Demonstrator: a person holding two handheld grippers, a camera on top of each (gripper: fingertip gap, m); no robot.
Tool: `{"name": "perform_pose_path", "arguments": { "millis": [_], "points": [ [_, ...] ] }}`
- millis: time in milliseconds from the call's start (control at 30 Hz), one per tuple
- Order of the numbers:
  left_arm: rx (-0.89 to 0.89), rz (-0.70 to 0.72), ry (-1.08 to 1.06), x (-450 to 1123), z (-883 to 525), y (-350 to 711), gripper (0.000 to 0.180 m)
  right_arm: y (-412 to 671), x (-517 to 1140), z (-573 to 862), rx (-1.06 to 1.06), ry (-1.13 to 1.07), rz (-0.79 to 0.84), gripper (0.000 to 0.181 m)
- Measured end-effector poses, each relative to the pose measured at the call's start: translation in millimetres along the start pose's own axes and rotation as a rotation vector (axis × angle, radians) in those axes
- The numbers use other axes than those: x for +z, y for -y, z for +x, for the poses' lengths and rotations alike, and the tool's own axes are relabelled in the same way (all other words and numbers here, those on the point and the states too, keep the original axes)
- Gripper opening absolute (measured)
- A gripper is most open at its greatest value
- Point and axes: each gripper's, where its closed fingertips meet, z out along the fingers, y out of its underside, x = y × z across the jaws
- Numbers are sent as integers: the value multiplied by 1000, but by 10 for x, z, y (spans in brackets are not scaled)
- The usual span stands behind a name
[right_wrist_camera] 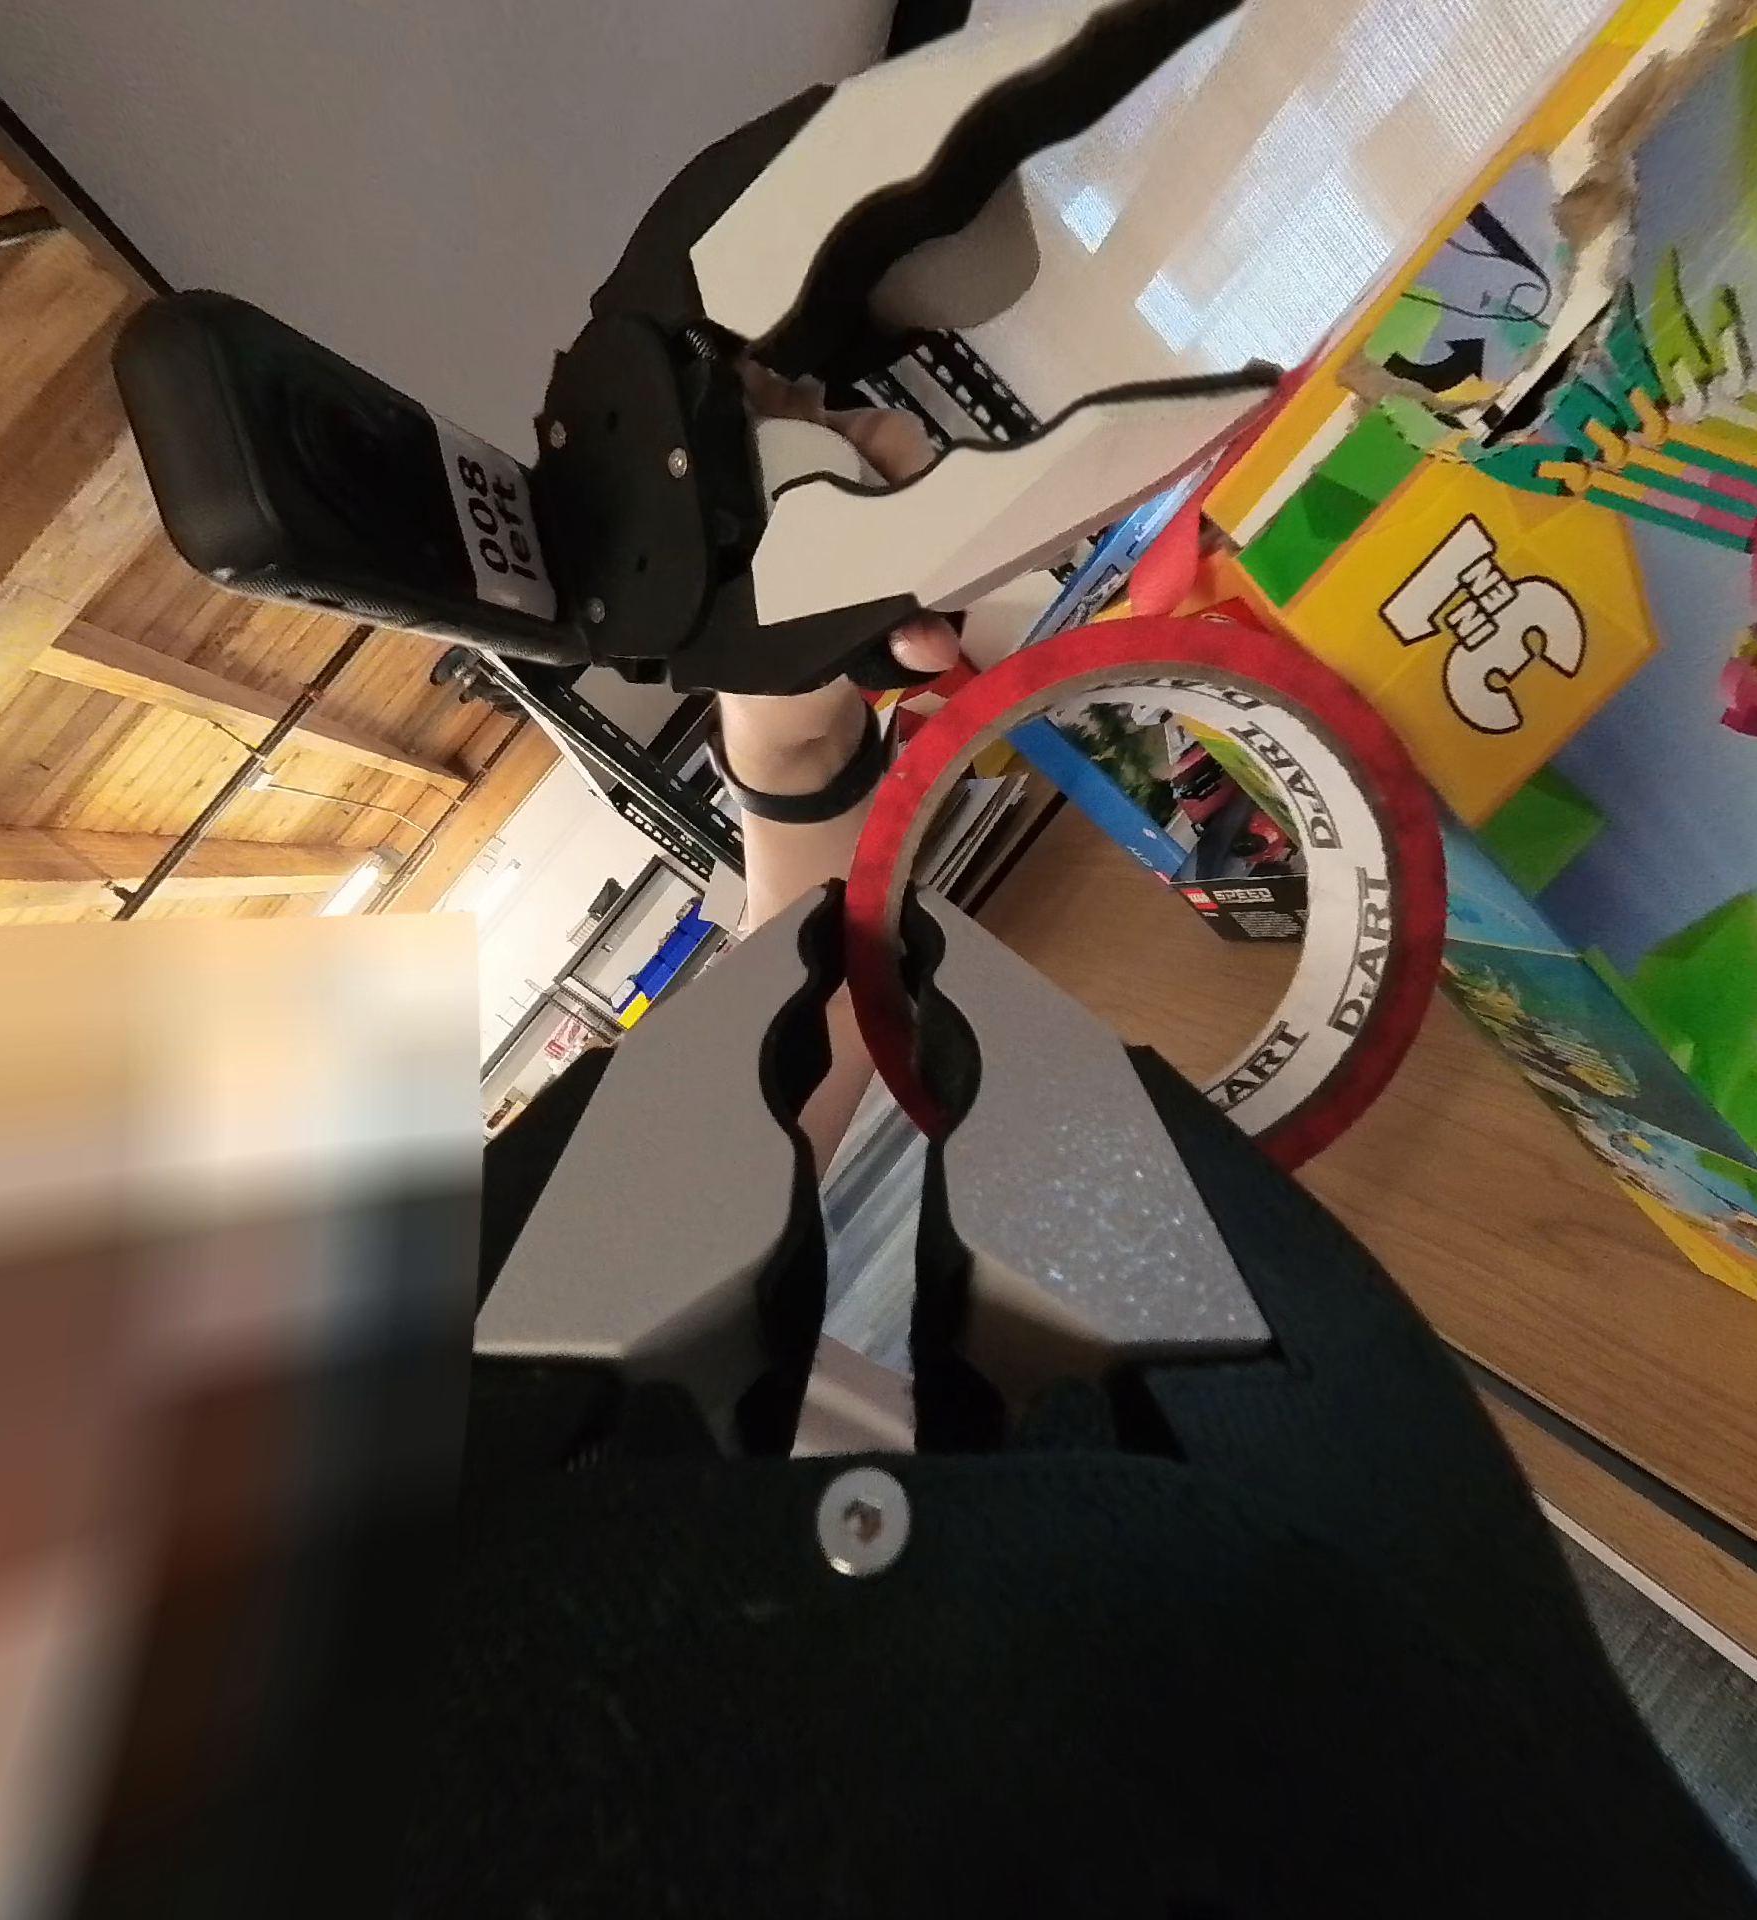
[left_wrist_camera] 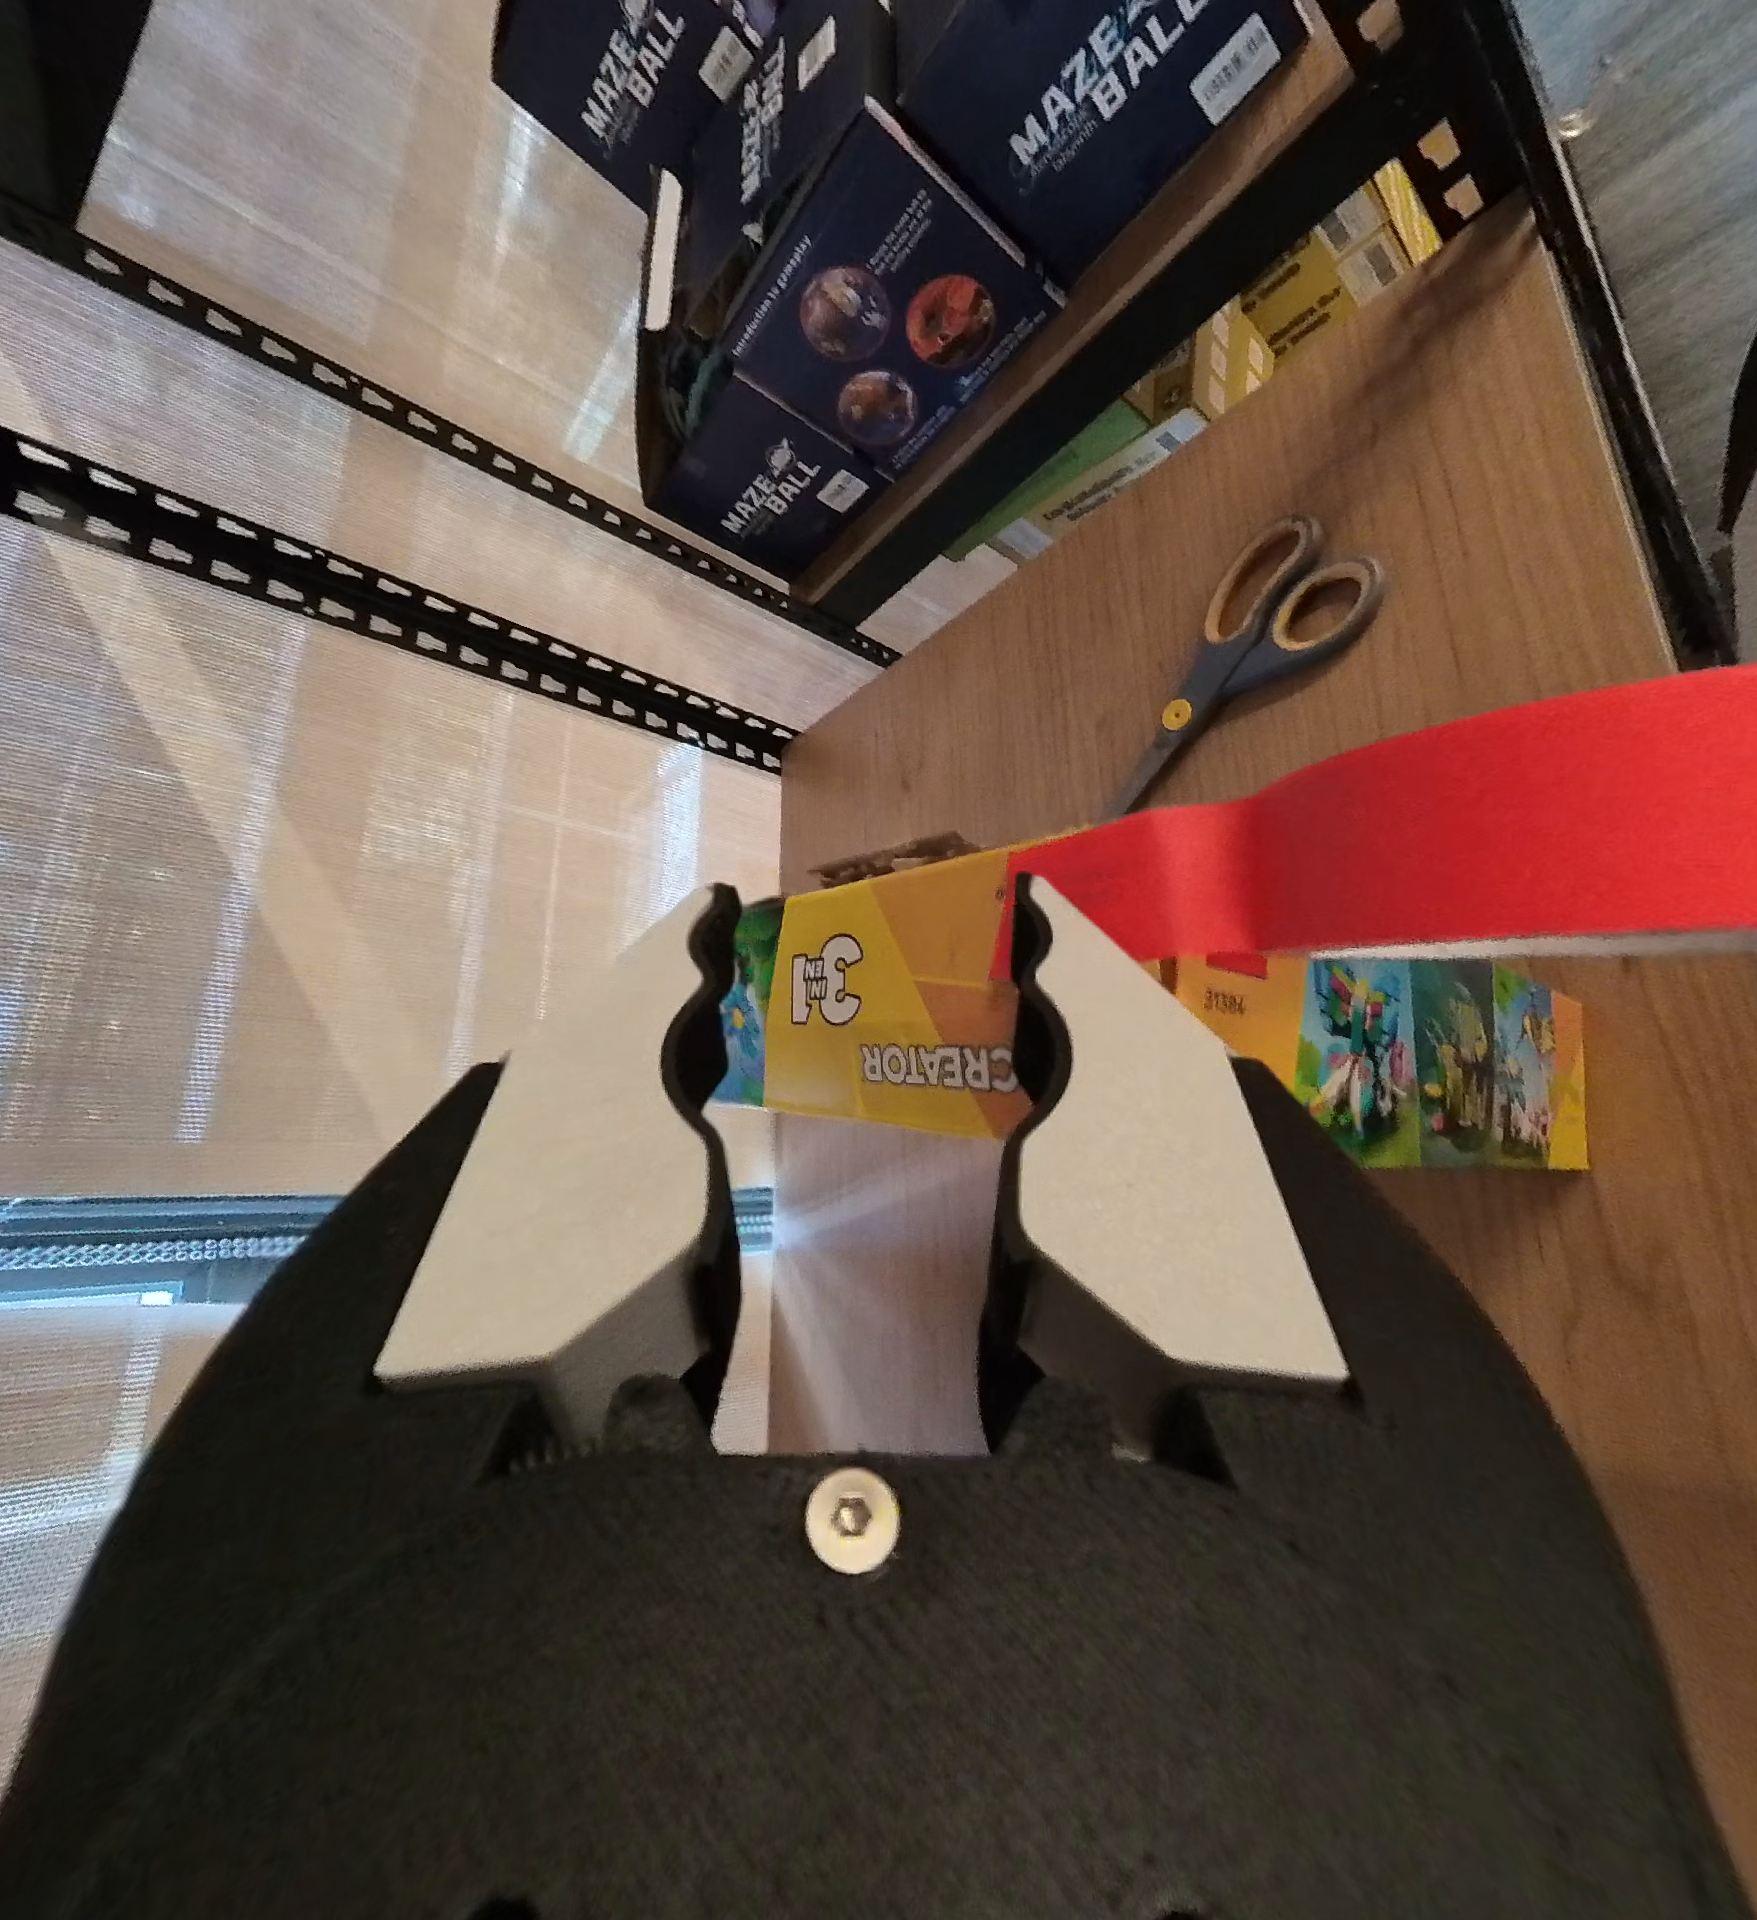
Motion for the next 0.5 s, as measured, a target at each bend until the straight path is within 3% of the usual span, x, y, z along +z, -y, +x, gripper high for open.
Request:
{"name": "perform_pose_path", "arguments": {
  "millis": [233, 500],
  "points": [
    [150, 35, 197, 71, -40, 53, 44, -19, 15, -3, 5, 17, -7, 7],
    [-41, 41, 233, 3, -252, -316, 49, -29, 34, 0, 10, 25, -13, 7]
  ]
}}
